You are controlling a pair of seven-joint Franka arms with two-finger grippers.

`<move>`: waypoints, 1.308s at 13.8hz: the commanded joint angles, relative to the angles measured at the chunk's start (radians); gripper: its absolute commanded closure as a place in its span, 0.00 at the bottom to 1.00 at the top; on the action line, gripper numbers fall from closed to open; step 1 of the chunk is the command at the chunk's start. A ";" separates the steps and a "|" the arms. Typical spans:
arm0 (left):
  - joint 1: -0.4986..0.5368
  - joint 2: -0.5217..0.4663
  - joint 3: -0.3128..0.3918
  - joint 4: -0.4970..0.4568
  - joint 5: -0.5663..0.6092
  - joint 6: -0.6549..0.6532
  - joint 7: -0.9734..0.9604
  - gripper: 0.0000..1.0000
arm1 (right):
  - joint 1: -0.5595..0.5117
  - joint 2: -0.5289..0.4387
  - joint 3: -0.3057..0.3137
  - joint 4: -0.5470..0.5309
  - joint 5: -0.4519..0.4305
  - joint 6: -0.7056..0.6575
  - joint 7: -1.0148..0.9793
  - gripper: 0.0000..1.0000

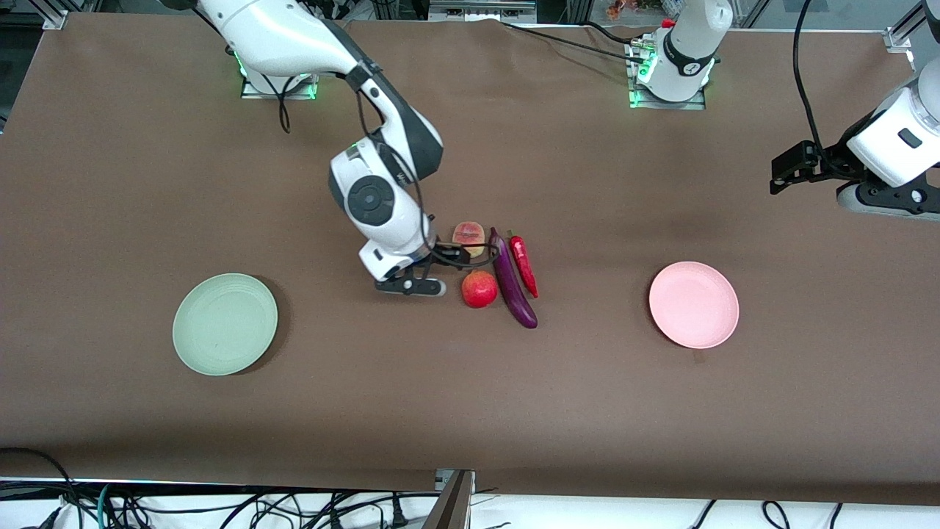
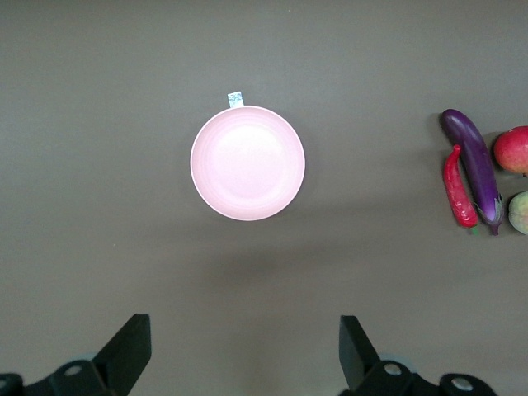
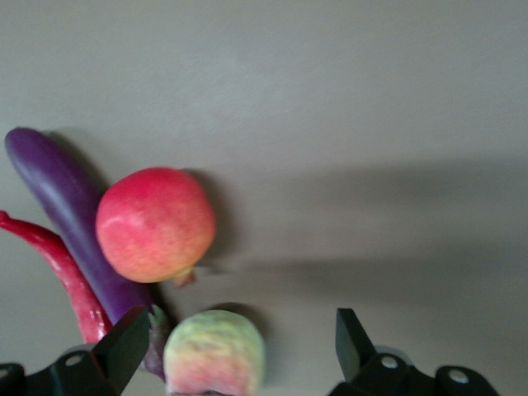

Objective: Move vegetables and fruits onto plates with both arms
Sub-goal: 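Reach the right gripper down to the peach, then grasp the peach with the right gripper while the left gripper reaches forward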

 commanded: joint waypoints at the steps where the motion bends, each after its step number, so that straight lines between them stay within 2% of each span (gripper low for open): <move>1: -0.006 0.007 0.003 0.024 -0.009 -0.020 0.008 0.00 | 0.037 0.025 -0.010 0.014 0.019 0.041 0.027 0.00; 10: -0.014 0.026 -0.026 0.032 -0.002 -0.017 0.009 0.00 | 0.092 0.087 -0.010 0.016 0.013 0.044 0.047 0.00; 14: -0.015 0.073 -0.032 0.032 0.000 -0.020 0.006 0.00 | 0.104 0.093 -0.010 0.014 0.015 0.044 0.046 0.00; 18: -0.006 0.193 -0.029 0.032 -0.006 -0.031 0.008 0.00 | 0.104 0.105 -0.010 0.014 0.015 0.042 0.038 0.00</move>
